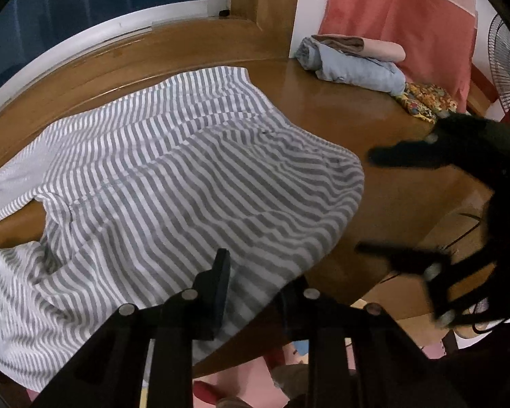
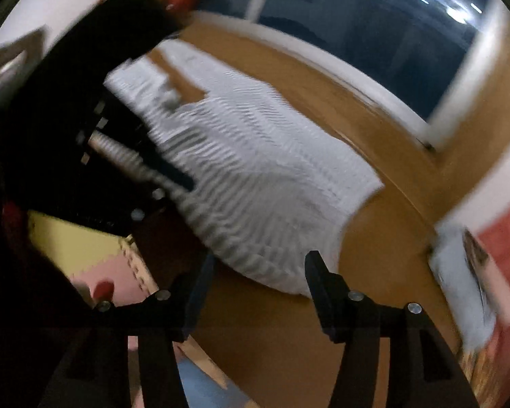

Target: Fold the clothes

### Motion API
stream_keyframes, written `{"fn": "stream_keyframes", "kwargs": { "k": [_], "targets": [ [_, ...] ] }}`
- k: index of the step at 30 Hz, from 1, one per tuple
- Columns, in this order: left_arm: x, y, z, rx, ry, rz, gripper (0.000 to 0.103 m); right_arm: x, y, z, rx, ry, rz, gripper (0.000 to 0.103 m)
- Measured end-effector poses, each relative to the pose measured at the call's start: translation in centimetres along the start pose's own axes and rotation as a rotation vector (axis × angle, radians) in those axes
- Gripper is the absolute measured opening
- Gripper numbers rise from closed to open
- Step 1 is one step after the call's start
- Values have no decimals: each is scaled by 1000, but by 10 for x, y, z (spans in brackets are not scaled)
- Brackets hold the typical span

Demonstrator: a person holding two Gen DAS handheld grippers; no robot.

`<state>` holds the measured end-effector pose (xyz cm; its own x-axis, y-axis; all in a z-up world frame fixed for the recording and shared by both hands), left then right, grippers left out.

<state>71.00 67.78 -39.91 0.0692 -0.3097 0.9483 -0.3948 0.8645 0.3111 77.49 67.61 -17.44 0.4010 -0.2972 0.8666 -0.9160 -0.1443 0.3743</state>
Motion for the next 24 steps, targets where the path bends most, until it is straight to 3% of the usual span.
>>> {"fn": "stream_keyframes", "kwargs": {
  "k": [2, 3, 4, 5, 9, 11, 18, 24],
  "targets": [
    [1, -2, 2, 17, 8, -3, 22, -10, 5, 3, 44, 7, 9, 54],
    [1, -4, 5, 37, 14, -2, 22, -15, 8, 3, 57, 11, 16, 47],
    [1, -5, 8, 57, 22, -3, 22, -20, 10, 1, 51, 37, 31, 6],
    [2, -8, 14, 87, 43, -6, 23, -23, 13, -6, 15, 96, 58, 2],
    [6, -27, 42, 213, 114, -14, 25, -10, 19, -22, -51, 156, 31, 3],
    [8, -40, 60, 285, 118, -20, 42, -1, 22, -29, -77, 171, 5, 3],
    [16, -78, 110, 466, 131, -28, 44, 17, 29, -42, -119, 195, -47, 3],
    [26, -87, 123, 516, 116, -63, 40, 16, 28, -46, -128, 203, -42, 3]
  ]
}}
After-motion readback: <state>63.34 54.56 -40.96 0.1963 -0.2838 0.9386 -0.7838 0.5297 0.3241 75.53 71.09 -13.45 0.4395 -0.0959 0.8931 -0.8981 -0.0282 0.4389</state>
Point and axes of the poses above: each gripper's, at about its wrist camera, not at the fingertips, and x roughly against the way its jaws point, z to its left, y to its top, the point moved 1 cm from there along -x, roughly the way its jaws point, and after that the axes turned 15 degrees about z, right-handed, at the moved point
